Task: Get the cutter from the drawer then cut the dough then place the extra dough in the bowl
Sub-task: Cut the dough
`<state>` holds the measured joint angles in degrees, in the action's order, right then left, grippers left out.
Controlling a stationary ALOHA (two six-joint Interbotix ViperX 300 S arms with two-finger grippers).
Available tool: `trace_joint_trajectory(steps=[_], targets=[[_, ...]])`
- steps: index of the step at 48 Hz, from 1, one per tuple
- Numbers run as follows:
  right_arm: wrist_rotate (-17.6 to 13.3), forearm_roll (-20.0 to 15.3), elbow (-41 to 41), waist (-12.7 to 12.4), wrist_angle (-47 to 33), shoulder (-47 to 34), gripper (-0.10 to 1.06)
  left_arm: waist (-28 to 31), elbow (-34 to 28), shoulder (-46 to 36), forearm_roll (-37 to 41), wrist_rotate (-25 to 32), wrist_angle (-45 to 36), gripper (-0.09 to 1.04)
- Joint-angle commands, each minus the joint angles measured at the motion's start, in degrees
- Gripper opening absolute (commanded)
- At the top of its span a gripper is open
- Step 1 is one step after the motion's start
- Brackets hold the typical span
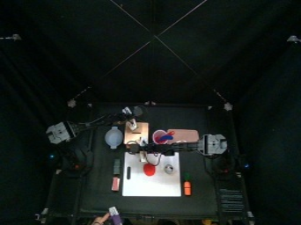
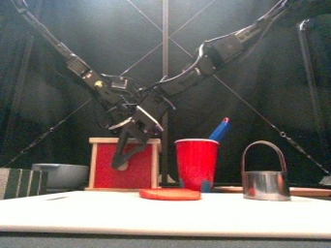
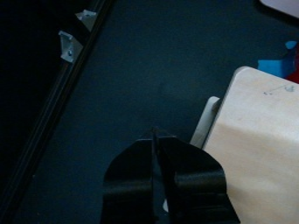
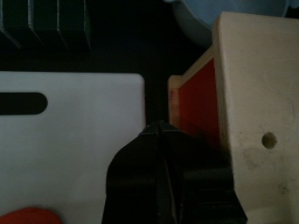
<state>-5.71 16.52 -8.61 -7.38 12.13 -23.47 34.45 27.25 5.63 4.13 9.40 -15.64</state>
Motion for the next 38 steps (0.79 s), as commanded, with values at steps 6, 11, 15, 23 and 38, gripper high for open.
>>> trace_joint_trajectory(steps=[6, 11, 15, 23, 38], targets=[[-0.09, -3.25, 0.97, 5.63, 1.14, 7.12, 0.33, 0.26, -1.58, -3.96, -0.26, -0.35, 1.85, 0.41], [-0.09, -7.65, -1.85, 6.68, 1.32, 10.81, 0.33, -0.09, -1.41, -6.94, -0.79, -0.53, 2.37, 0.41], [-0.09, -10.72, -5.45, 6.94, 1.32, 14.68, 0.34, -2.20, 0.09, -9.67, -2.20, -0.44, 3.43, 0.41], [-0.18, -13.45, -14.94, 8.79, 3.96, 25.40, 0.36, -9.84, 7.03, -15.73, -6.59, -0.53, 12.30, 0.41], [-0.62, -23.03, -23.55, 11.60, 22.76, 36.83, 0.67, -27.60, 20.65, -21.18, -18.46, -0.26, 34.28, 0.41]])
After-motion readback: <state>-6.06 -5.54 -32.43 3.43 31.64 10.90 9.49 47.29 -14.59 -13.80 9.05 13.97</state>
